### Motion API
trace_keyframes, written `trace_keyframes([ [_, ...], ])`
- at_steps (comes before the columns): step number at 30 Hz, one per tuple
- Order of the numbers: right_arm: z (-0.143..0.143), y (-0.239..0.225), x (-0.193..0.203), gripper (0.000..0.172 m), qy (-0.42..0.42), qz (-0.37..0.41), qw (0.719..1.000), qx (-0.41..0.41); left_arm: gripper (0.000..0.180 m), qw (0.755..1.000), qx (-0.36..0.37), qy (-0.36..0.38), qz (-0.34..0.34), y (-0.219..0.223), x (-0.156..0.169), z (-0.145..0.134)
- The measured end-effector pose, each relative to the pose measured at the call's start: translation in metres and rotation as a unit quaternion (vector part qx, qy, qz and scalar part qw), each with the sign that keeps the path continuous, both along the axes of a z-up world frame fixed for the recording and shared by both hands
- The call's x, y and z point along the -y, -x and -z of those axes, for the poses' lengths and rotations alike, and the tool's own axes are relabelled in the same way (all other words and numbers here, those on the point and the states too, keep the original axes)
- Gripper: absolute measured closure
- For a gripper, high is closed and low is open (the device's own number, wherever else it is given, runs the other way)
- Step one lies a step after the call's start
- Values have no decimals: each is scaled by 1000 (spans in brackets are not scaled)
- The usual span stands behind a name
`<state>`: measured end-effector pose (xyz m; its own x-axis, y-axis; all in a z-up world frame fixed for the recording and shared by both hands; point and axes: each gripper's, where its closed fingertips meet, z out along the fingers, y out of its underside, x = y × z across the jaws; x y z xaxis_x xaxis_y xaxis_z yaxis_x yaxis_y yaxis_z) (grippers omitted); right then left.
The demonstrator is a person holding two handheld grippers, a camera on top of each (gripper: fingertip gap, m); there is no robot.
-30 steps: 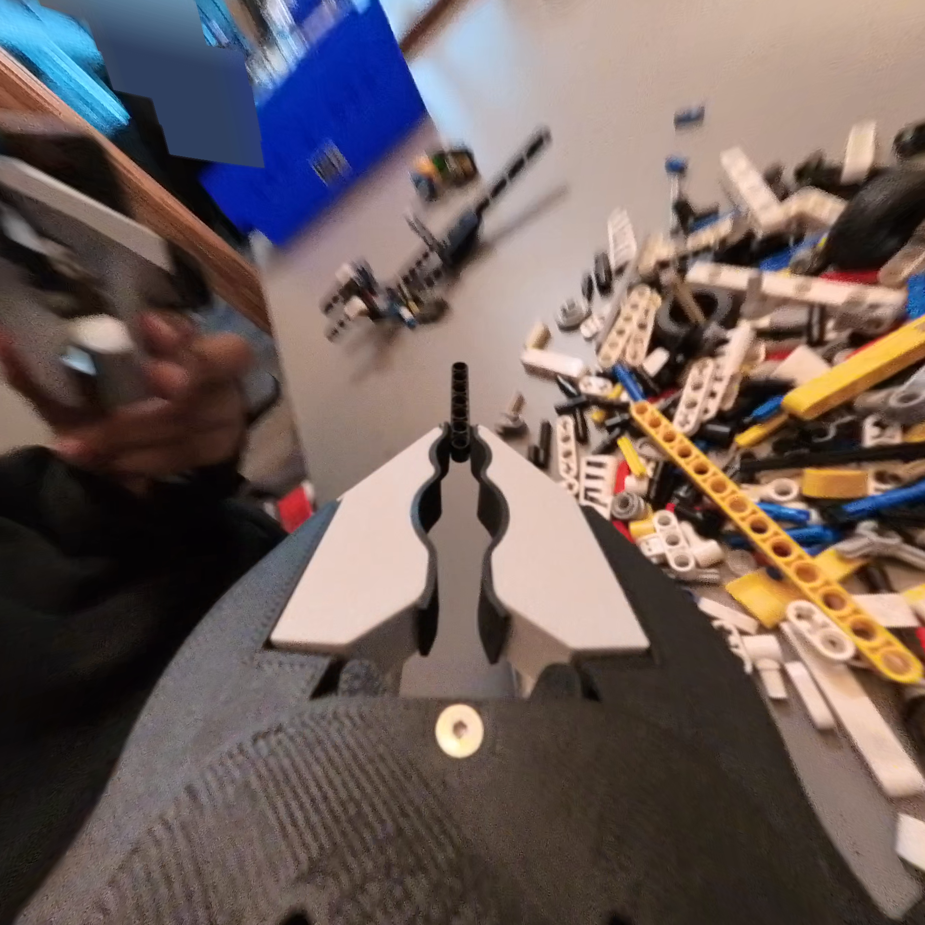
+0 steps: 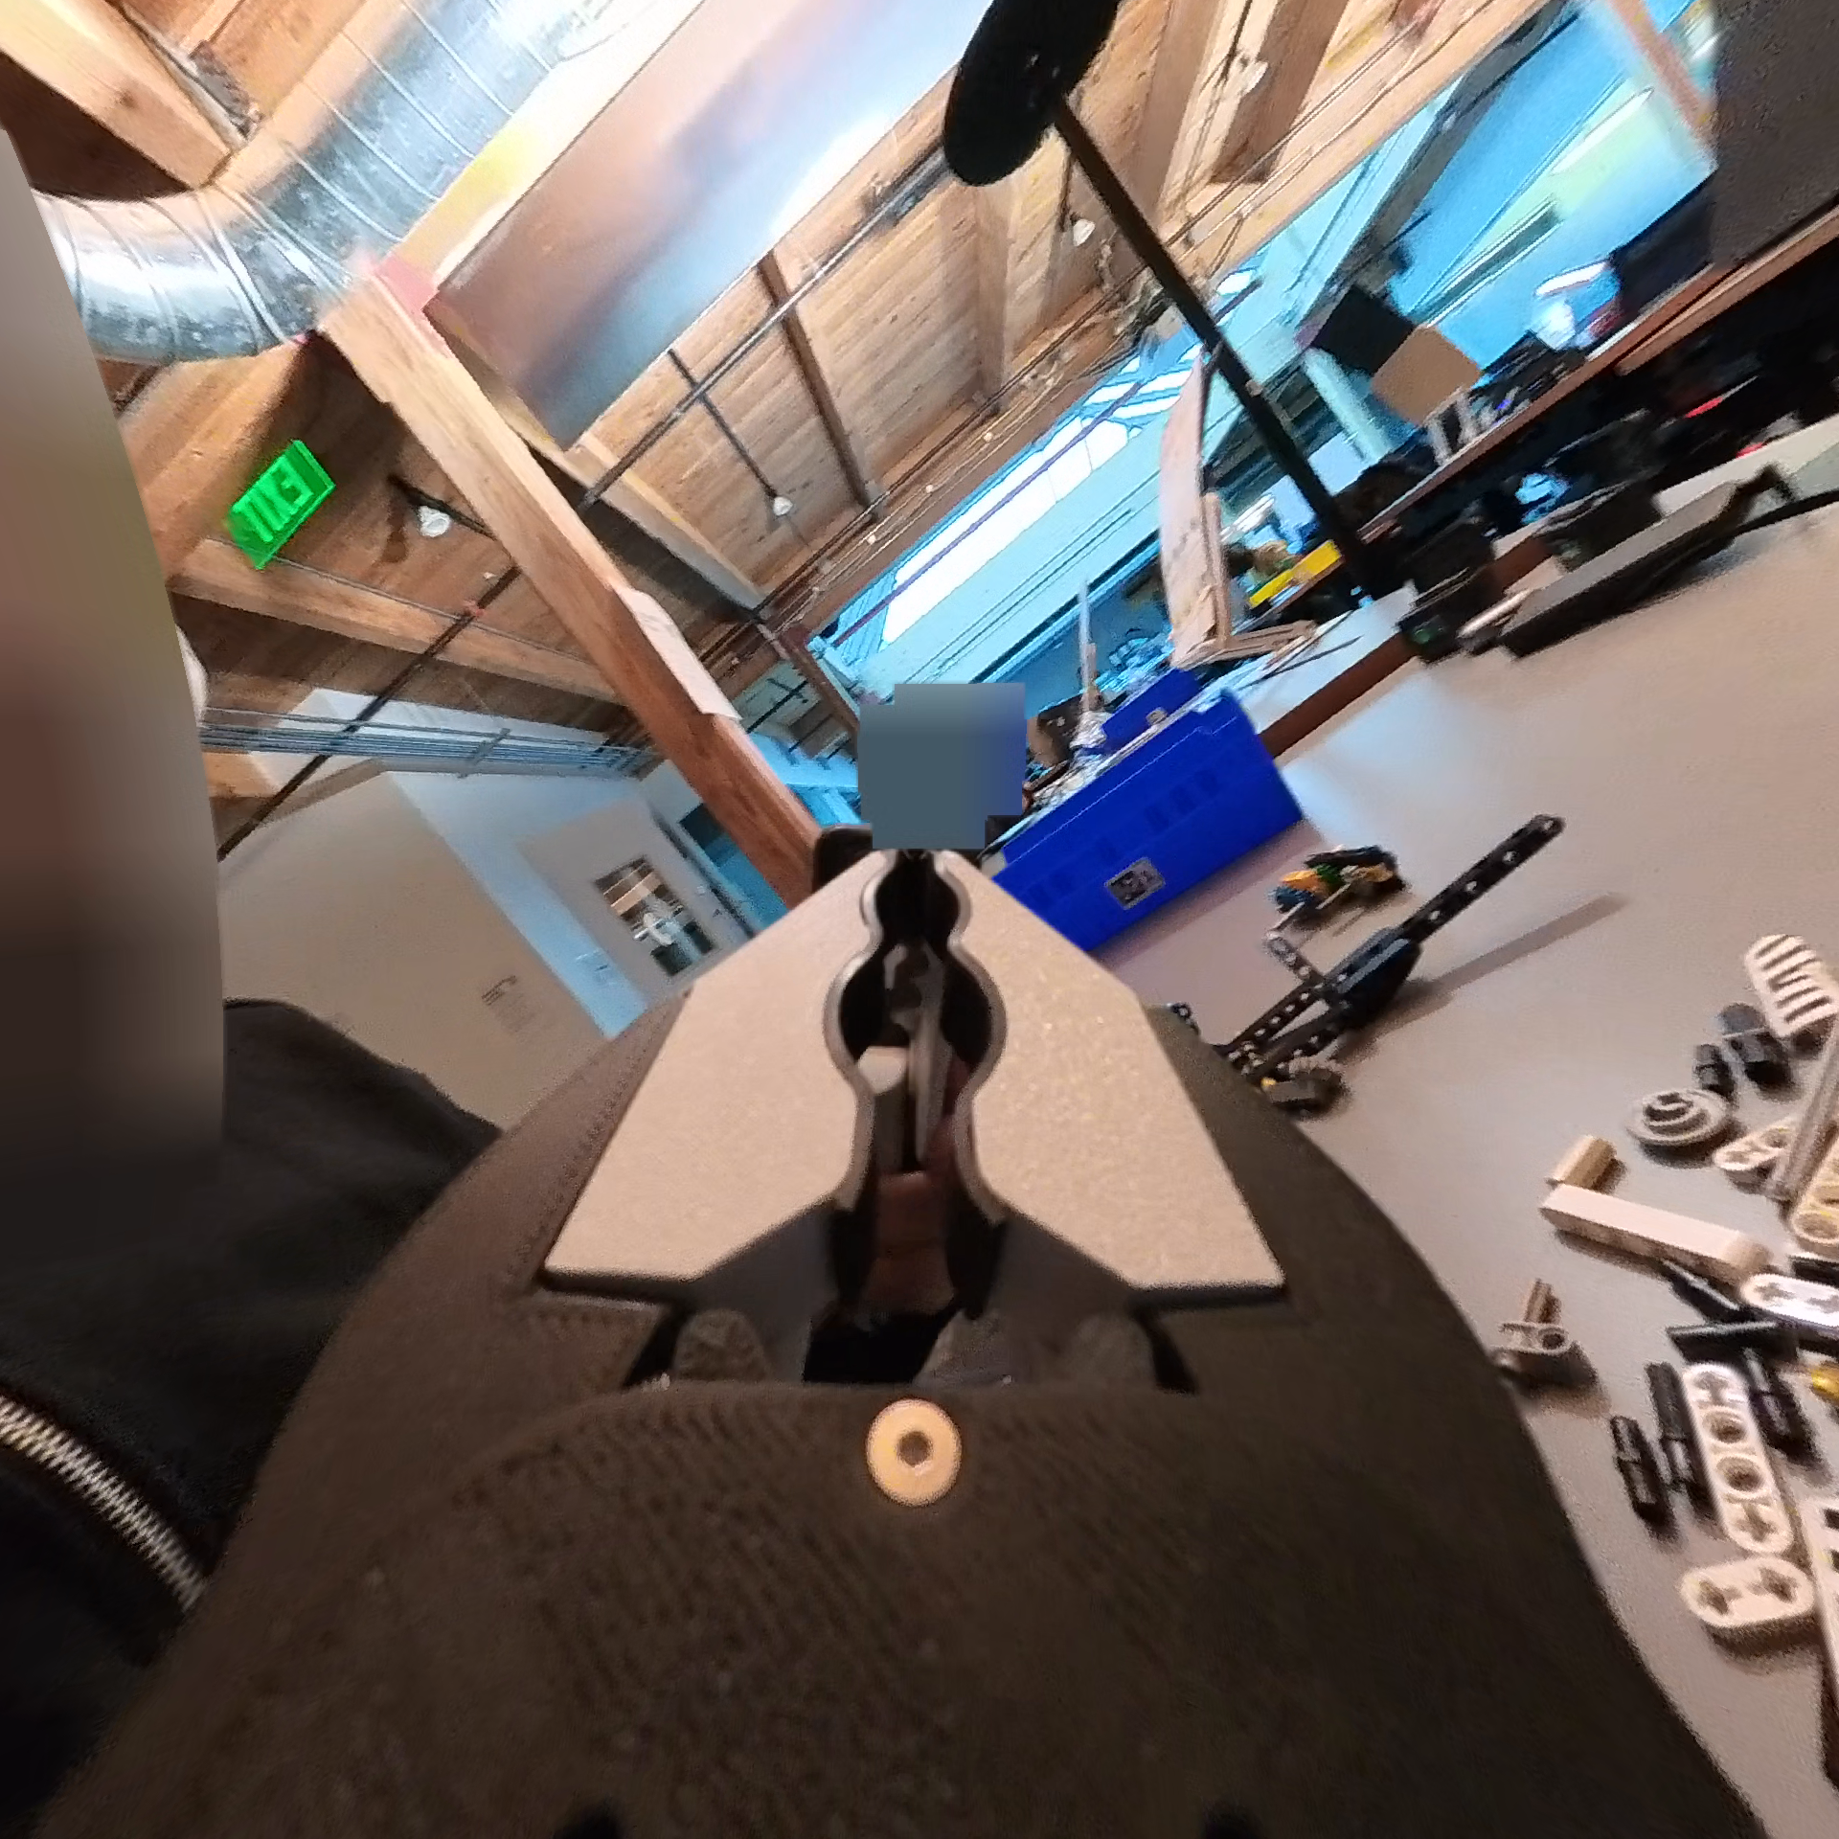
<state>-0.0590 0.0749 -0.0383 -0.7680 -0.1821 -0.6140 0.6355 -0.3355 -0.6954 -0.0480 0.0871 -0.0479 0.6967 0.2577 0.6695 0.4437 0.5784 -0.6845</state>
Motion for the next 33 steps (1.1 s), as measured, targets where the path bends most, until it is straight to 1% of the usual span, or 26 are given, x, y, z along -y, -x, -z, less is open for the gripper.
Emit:
trace_keyframes([
  [3, -9, 4, -5, 170, 30, 35, 999, 21, 170, 1000, 0, -6, 3, 0, -4, -6],
  [4, -23, 20, -28, 171, 100, 86, 990, 54, 171, 1000, -4, 1, 15, -3, -6, -5],
  [5, -32, 40, -64, 171, 161, 121, 976, 85, 170, 1000, -1, 29, 12, -6, -8, 5],
  [6, -36, 55, -98, 172, 173, 166, 968, 79, 171, 999, 5, 49, -1, -7, -7, 17],
  [7, -34, 62, -116, 172, 117, 223, 967, 35, 171, 999, 16, 33, -6, -9, -3, 22],
  [8, -27, 65, -121, 172, 31, 265, 964, -12, 172, 1000, 31, 3, 0, -9, 2, 22],
  [9, -20, 66, -118, 171, -43, 284, 957, -42, 172, 999, 41, -19, 6, -6, 5, 21],
  [11, -5, 67, -101, 171, -134, 274, 950, -63, 172, 999, 38, -16, 10, 0, 4, 19],
  [13, 31, 74, -85, 170, -224, 247, 942, -39, 172, 1000, 24, -1, 13, 1, -2, 15],
  [15, 73, 92, -87, 170, -300, 264, 917, 7, 171, 999, 23, 18, 20, -1, -10, 18],
  [16, 90, 100, -91, 170, -326, 278, 903, 26, 171, 999, 26, 23, 24, -3, -13, 21],
  [18, 116, 111, -100, 171, -372, 301, 877, 49, 172, 999, 37, 17, 31, -5, -16, 25],
  [19, 124, 114, -104, 171, -387, 306, 868, 62, 172, 998, 44, 14, 34, -5, -16, 27],
  [20, 127, 116, -105, 166, -391, 307, 865, 70, 172, 998, 49, 11, 35, -5, -16, 29],
  [23, 119, 119, -112, 155, -384, 328, 861, 65, 172, 998, 56, 1, 37, -3, -14, 30],
  [25, 112, 118, -116, 154, -381, 333, 861, 57, 172, 998, 57, 2, 40, -3, -14, 30],
  [28, 86, 114, -119, 157, -342, 344, 874, 36, 172, 998, 55, 8, 40, -3, -14, 31],
  [29, 80, 110, -117, 152, -340, 335, 878, 26, 172, 998, 55, 8, 39, -2, -14, 31],
  [30, 74, 103, -110, 150, -332, 313, 890, 10, 172, 998, 55, 6, 39, -2, -13, 31],
  [31, 66, 92, -97, 149, -316, 276, 908, -9, 173, 998, 55, 5, 39, -2, -13, 31],
  [33, 47, 59, -65, 148, -260, 168, 950, -32, 172, 998, 53, -2, 41, -2, -13, 29],
])
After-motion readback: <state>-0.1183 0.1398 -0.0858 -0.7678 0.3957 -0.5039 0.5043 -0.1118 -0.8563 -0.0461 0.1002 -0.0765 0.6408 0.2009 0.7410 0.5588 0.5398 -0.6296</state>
